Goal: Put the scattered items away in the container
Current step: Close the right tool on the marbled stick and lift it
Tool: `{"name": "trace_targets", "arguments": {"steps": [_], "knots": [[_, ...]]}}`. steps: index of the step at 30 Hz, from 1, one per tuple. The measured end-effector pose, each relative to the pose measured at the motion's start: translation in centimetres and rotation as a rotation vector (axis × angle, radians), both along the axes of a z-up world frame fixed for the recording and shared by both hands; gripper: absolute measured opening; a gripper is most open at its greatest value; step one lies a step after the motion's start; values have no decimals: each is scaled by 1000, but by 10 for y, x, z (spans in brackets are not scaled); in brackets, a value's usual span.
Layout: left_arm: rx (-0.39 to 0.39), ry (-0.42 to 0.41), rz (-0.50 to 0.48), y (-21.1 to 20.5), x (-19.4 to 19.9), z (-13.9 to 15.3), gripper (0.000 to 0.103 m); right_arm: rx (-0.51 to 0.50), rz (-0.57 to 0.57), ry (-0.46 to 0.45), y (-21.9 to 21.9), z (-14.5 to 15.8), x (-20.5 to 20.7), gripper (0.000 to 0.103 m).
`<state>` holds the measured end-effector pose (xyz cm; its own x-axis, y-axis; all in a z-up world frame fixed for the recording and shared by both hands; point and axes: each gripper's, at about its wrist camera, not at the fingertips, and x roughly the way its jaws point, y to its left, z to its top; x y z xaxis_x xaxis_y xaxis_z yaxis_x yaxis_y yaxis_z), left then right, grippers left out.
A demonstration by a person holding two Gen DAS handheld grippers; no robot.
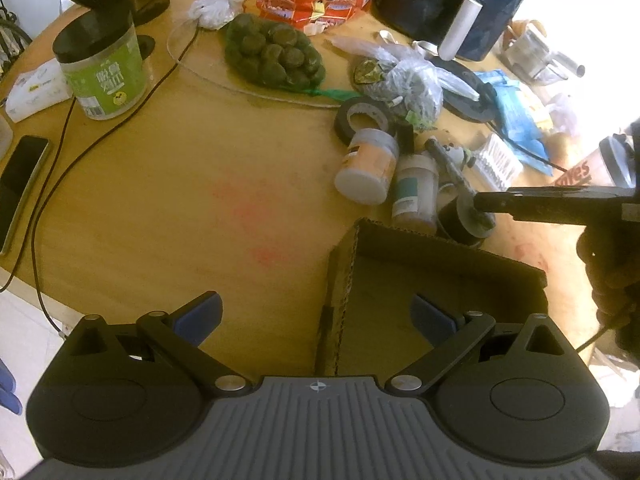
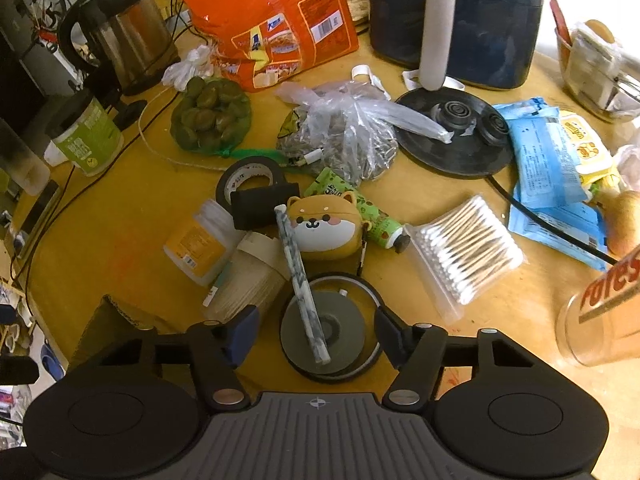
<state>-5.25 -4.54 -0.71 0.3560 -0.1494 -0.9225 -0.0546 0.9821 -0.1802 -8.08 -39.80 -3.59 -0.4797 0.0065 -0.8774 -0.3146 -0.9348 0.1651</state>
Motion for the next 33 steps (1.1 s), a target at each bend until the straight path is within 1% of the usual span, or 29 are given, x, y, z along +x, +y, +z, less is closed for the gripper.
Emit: {"name": "trace_targets", "arguments": {"steps": [6, 11, 17, 20, 26, 28, 30, 31, 32, 33], "knots": [[-6, 19, 18, 8, 1, -2, 103, 13, 27, -20, -4, -8, -16, 58], [-16, 31, 30, 17, 0, -3, 103, 25, 51, -45, -6, -15, -30, 50], [-19, 41, 57, 27, -2, -5, 103, 55, 91, -65, -11, -22, -43, 47], [-18, 42, 76, 31, -5, -6, 103, 68, 115, -74, -13, -24, -49, 41], [-27, 45, 96, 42, -8, -7, 103, 87, 141, -104, -16, -29, -59, 36], [-28, 48, 104, 45, -9, -8, 103, 96, 153, -111, -18, -30, -61, 33], [-28, 48, 108, 47, -10, -8, 103, 104, 164, -114, -20, -30, -63, 24], [-28, 48, 110, 48, -10, -8, 103, 104, 171, -112, -20, -30, -63, 16], [-27, 46, 112, 48, -11, -7, 103, 102, 178, -112, -20, -30, -64, 12], [-26, 45, 114, 48, -11, -7, 103, 102, 179, -110, -20, -30, -64, 12]]}}
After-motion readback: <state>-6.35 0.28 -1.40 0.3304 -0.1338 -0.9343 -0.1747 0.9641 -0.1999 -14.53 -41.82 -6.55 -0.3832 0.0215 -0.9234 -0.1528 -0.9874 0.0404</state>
